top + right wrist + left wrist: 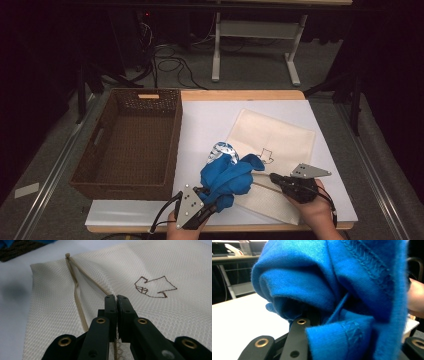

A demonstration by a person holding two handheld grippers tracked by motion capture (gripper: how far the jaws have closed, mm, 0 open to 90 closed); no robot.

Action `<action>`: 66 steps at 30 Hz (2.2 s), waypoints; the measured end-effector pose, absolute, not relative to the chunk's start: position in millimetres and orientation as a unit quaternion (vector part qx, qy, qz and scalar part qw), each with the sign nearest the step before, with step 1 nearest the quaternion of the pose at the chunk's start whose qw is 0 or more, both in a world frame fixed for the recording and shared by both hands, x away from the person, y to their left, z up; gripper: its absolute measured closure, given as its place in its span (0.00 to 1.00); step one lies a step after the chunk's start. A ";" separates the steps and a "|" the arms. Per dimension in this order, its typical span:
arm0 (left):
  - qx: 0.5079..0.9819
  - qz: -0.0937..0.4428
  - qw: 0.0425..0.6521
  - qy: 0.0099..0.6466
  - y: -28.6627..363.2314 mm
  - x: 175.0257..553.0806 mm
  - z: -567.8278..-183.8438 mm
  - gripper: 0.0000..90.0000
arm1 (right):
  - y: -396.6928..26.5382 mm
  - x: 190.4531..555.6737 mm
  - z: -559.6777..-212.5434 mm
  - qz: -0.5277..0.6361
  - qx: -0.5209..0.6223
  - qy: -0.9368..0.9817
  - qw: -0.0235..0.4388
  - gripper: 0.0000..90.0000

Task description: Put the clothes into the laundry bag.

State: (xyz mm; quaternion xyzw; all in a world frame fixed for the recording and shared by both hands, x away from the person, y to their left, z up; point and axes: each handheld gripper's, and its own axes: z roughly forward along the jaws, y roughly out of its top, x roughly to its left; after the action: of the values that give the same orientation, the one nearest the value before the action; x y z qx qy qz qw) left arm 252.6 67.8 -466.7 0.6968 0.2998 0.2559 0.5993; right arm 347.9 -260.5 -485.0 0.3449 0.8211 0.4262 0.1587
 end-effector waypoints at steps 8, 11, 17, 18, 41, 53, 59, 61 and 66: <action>0.718 0.247 0.588 0.280 57.3 249.7 -469.7 0.81 | -262.7 349.7 -476.7 0.445 0.348 0.808 0.164 0.98; 0.725 0.242 0.581 0.279 54.3 250.1 -472.6 0.81 | -264.0 349.9 -473.9 0.451 0.351 0.804 0.165 0.98; 0.734 0.235 0.575 0.274 49.2 250.1 -476.6 0.81 | -263.8 349.4 -467.5 0.462 0.349 0.796 0.173 0.99; 0.737 0.234 0.572 0.274 48.7 250.3 -477.5 0.81 | -263.9 349.4 -466.6 0.463 0.349 0.796 0.175 0.99; 0.746 0.211 0.559 0.293 38.4 257.9 -486.9 0.81 | -263.6 342.9 -457.9 0.494 0.335 0.785 0.168 0.99; 0.739 0.212 0.568 0.295 43.4 256.1 -482.4 0.81 | -260.7 335.8 -458.2 0.493 0.331 0.787 0.165 0.99; 0.753 0.200 0.553 0.297 36.0 257.7 -487.9 0.81 | -261.3 335.5 -458.1 0.493 0.336 0.786 0.164 0.99; 0.757 0.193 0.548 0.298 33.2 258.0 -490.2 0.81 | -261.2 335.8 -458.0 0.494 0.334 0.785 0.165 0.99; 0.771 0.186 0.534 0.292 24.6 257.3 -495.7 0.81 | -261.8 336.2 -457.3 0.496 0.333 0.784 0.166 0.99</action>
State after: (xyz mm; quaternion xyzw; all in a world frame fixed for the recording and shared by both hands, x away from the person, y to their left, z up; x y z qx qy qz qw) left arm 257.3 24.6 -495.7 0.7711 0.2922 0.1857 0.5344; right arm 336.2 -261.8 -457.3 0.3332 0.7845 0.4958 0.1665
